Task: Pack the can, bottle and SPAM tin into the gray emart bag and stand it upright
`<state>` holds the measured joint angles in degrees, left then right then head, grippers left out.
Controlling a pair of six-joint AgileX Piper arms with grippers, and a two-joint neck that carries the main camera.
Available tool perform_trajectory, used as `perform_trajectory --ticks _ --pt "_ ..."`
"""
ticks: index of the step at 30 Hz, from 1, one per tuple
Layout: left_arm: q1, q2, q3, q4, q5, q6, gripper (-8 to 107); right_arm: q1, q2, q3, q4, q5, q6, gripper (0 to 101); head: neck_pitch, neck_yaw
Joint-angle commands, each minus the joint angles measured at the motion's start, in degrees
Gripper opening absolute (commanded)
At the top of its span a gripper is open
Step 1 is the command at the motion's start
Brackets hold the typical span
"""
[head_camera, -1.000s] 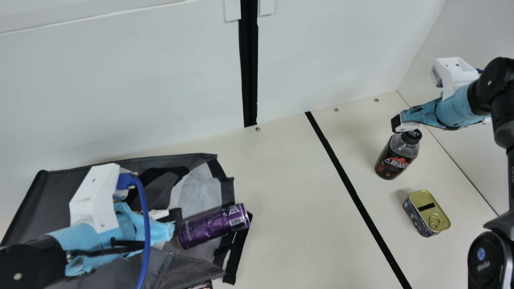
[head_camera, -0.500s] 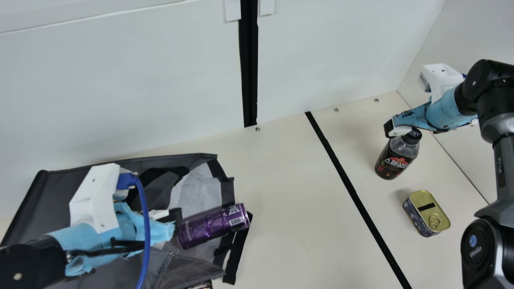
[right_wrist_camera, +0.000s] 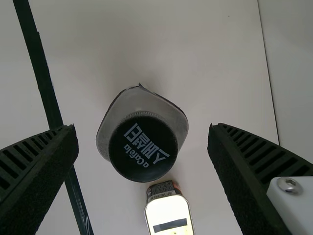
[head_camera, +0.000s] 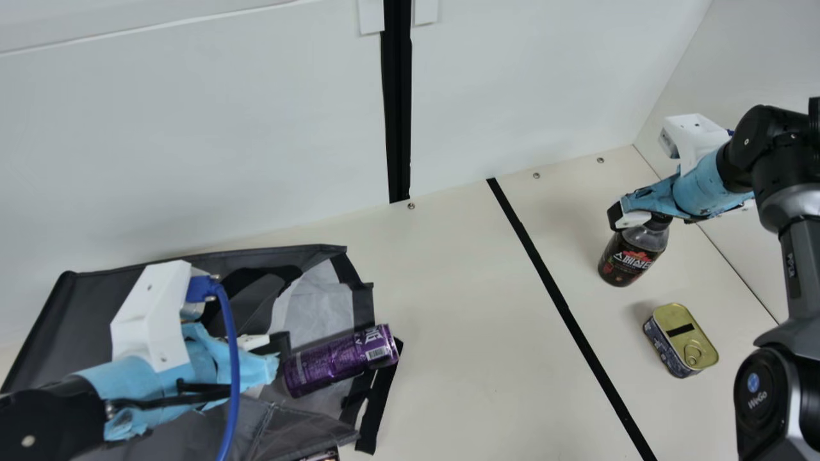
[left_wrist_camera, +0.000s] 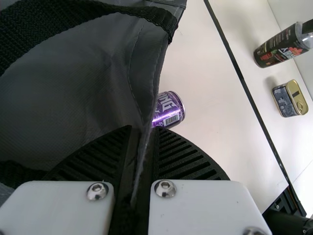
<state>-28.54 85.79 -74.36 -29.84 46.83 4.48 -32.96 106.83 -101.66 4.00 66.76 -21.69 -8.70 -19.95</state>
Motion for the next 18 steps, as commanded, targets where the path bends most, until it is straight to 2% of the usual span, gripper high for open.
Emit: perform_trajectory --ticks 1,11,18 --pt "0.00 0.00 0.00 0.00 0.00 0.00 -8 -0.03 0.23 0.13 0.36 -0.01 -0.14 68 -1.30 -0.05" --pt "0.00 0.00 0.00 0.00 0.00 0.00 -8 -0.24 0.63 0.03 1.57 0.14 -1.09 1 -1.30 -0.05" --pt "0.00 0.00 0.00 0.00 0.00 0.00 -8 -0.56 0.07 -0.22 2.85 0.28 -2.77 0 -1.30 -0.05"
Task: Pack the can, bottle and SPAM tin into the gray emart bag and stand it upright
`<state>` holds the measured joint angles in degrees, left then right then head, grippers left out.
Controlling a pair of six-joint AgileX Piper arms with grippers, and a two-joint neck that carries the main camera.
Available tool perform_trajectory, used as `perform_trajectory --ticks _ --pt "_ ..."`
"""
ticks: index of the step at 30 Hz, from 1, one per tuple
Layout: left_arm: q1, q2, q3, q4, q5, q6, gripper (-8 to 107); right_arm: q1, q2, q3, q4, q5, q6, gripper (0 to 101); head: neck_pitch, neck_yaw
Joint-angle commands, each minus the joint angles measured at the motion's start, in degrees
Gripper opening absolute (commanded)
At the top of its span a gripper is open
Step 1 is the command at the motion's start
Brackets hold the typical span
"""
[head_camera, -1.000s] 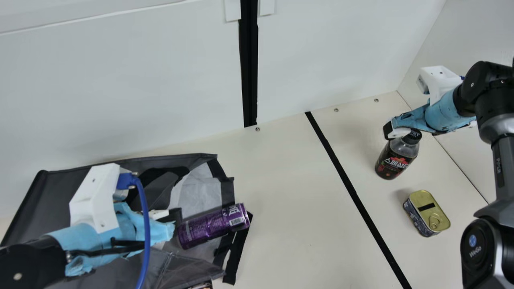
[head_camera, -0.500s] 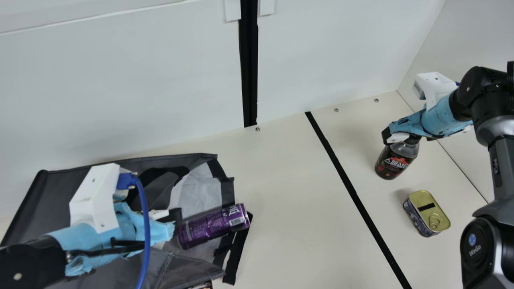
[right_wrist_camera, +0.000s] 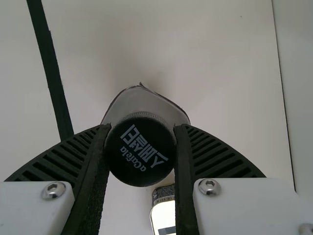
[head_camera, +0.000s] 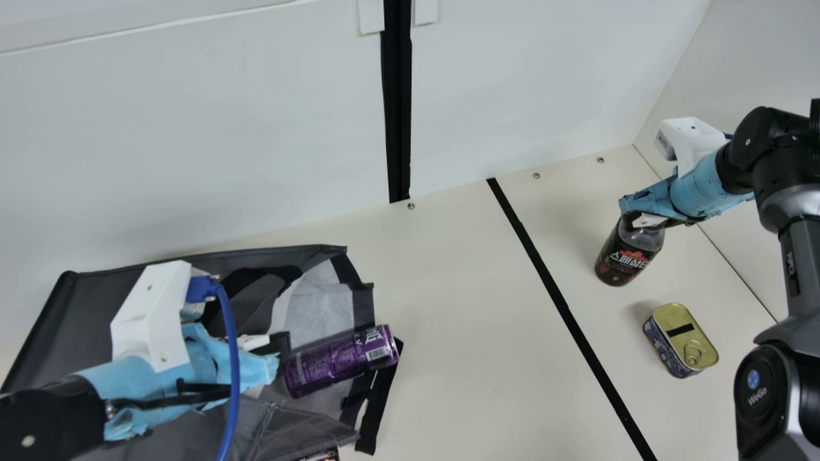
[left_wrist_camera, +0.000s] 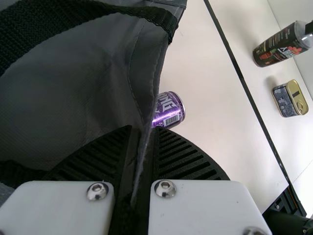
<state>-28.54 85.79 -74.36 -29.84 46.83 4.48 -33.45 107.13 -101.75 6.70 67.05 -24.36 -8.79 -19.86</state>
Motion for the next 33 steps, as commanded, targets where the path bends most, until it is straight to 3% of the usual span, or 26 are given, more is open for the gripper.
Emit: perform_trajectory --ticks 1,17,33 --pt "0.00 0.00 0.00 0.00 0.00 0.00 -8 -0.13 -0.37 -0.16 0.35 0.01 -0.42 0 -1.21 -0.14" --pt "0.00 0.00 0.00 0.00 0.00 0.00 -8 0.46 -3.43 -1.16 2.25 2.85 -5.28 0 -1.21 -0.14" --pt "0.00 0.00 0.00 0.00 0.00 0.00 -8 3.08 -5.62 2.54 7.43 2.85 -16.41 0 -1.21 -0.14"
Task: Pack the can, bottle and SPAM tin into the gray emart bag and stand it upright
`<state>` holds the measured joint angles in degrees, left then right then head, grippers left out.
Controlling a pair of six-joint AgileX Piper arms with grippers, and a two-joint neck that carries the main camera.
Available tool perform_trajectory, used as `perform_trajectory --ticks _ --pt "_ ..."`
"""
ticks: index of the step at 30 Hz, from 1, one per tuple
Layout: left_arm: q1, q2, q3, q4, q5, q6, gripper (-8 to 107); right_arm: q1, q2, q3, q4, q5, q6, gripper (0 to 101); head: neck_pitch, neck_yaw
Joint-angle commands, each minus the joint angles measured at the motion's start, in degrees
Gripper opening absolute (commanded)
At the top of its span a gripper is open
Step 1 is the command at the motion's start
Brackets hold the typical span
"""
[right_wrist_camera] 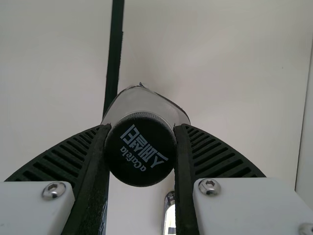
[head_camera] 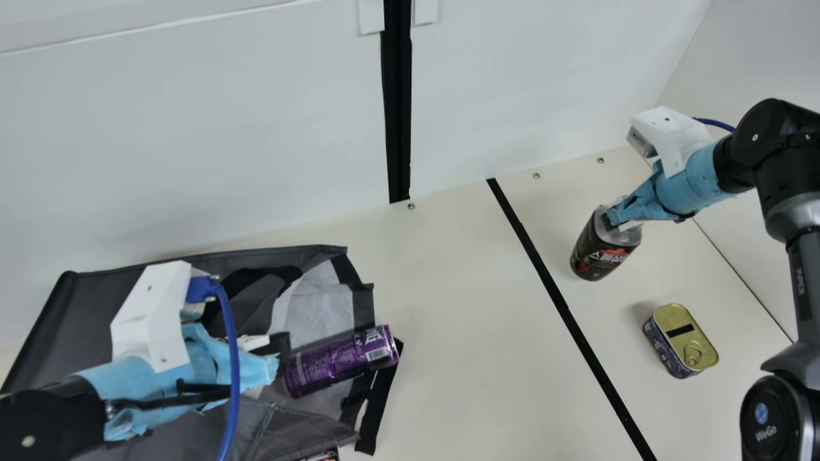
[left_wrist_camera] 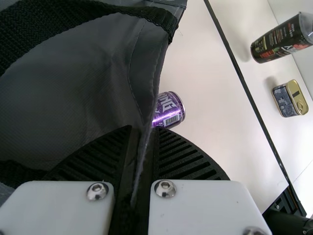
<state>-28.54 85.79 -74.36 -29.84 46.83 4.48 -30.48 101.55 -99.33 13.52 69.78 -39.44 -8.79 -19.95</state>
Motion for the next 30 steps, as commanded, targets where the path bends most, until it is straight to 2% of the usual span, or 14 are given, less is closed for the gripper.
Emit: perform_trajectory --ticks 1,14,30 --pt "0.00 0.00 0.00 0.00 0.00 0.00 -8 0.29 -0.14 0.27 1.04 0.12 -2.22 0 -1.21 -0.05" --pt "0.00 0.00 0.00 0.00 0.00 0.00 -8 3.02 -4.00 3.76 6.96 0.12 -14.25 0 -1.21 -0.05" --pt "0.00 0.00 0.00 0.00 0.00 0.00 -8 7.03 -10.16 11.59 13.53 0.12 -24.68 0 -1.21 -0.05"
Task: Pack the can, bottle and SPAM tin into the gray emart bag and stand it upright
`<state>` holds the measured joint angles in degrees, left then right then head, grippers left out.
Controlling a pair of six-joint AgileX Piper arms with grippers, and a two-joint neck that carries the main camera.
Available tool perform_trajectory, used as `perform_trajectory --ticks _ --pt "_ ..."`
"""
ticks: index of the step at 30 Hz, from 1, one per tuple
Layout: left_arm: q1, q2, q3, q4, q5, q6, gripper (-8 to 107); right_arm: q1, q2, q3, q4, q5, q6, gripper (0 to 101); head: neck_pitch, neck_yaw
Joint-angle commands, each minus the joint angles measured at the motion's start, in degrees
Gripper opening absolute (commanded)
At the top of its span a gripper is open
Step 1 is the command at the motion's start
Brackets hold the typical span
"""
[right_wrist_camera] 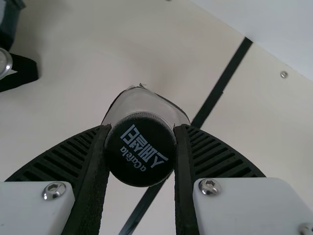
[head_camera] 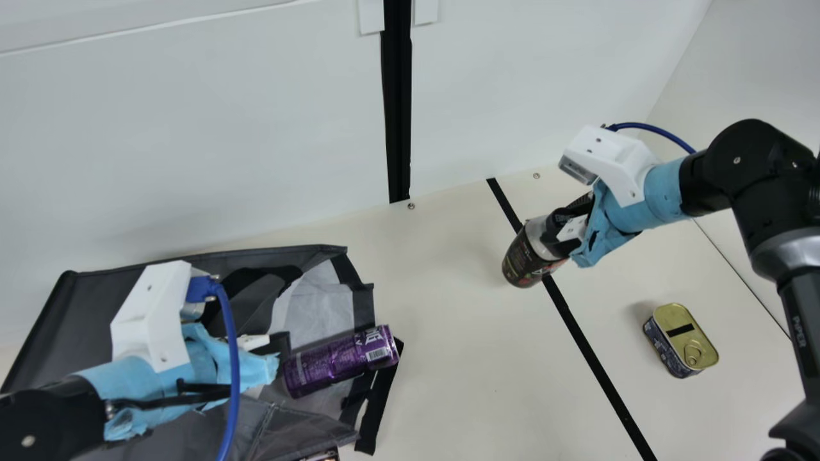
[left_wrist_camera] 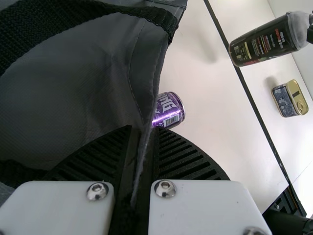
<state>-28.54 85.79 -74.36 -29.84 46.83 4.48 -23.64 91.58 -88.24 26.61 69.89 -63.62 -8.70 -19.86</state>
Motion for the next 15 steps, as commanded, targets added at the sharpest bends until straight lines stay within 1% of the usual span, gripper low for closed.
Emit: perform_trajectory --ticks 1,15 --pt "0.00 0.00 0.00 0.00 0.00 0.00 -8 0.61 -0.54 1.01 0.77 0.01 -0.92 0 -1.30 -0.14" --pt "0.00 0.00 0.00 0.00 0.00 0.00 -8 8.65 -5.01 7.59 3.70 0.01 -5.16 0 -1.30 -0.14"
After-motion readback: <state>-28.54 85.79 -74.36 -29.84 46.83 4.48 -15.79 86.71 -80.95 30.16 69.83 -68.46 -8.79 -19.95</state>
